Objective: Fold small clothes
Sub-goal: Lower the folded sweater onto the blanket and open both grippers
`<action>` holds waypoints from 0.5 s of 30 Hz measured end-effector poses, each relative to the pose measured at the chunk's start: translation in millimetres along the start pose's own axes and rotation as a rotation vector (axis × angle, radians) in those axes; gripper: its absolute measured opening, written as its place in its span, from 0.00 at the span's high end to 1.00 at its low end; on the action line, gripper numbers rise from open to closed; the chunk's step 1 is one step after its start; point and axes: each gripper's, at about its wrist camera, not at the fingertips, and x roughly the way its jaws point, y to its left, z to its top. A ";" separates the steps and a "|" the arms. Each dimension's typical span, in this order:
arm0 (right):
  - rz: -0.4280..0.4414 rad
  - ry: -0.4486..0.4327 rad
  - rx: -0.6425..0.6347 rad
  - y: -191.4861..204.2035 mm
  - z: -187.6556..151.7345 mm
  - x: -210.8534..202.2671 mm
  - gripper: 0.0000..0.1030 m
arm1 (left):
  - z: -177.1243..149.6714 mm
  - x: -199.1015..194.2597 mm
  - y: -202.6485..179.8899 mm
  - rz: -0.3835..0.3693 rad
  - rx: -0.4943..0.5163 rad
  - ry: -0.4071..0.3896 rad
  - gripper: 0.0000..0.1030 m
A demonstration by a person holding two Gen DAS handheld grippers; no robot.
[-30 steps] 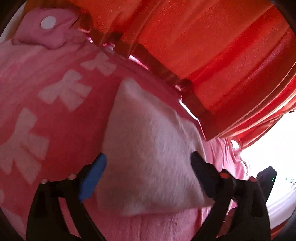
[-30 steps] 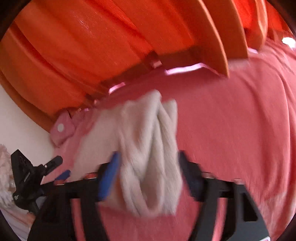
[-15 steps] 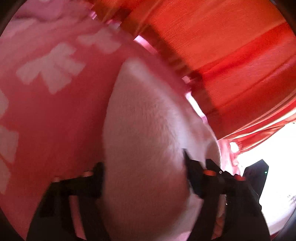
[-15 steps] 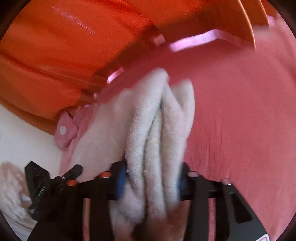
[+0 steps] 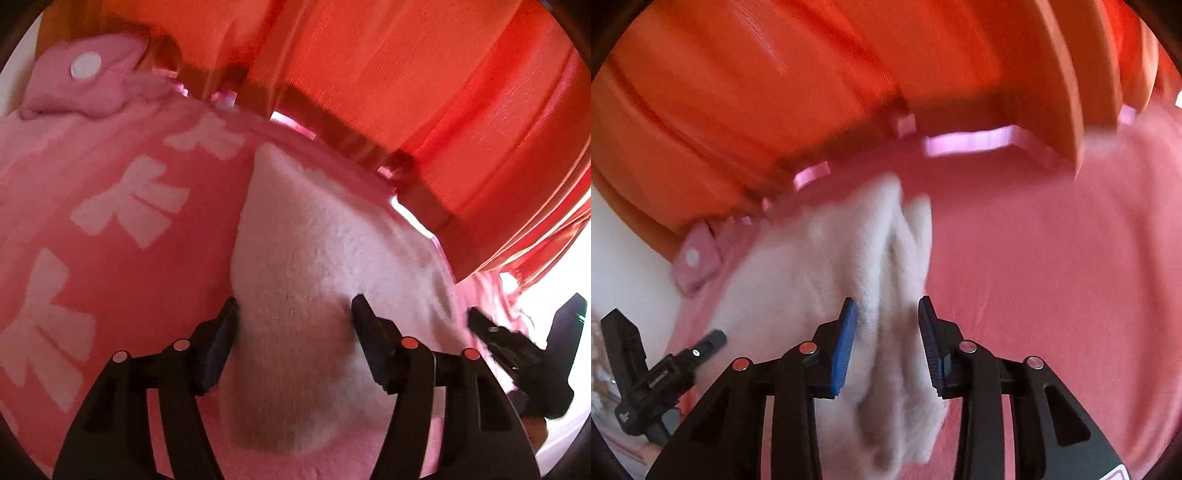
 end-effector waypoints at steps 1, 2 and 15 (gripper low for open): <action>0.007 -0.008 -0.017 5.2 -3.0 -10.0 0.67 | -0.7 -9.9 -4.5 0.008 0.028 -0.036 0.40; 0.017 0.012 -0.035 9.3 -8.4 -12.2 0.67 | -2.6 -15.0 -9.3 0.027 0.057 -0.052 0.38; -0.173 0.262 -0.183 24.2 -45.6 30.1 0.70 | -27.0 -6.7 -21.8 0.215 0.212 -0.032 0.30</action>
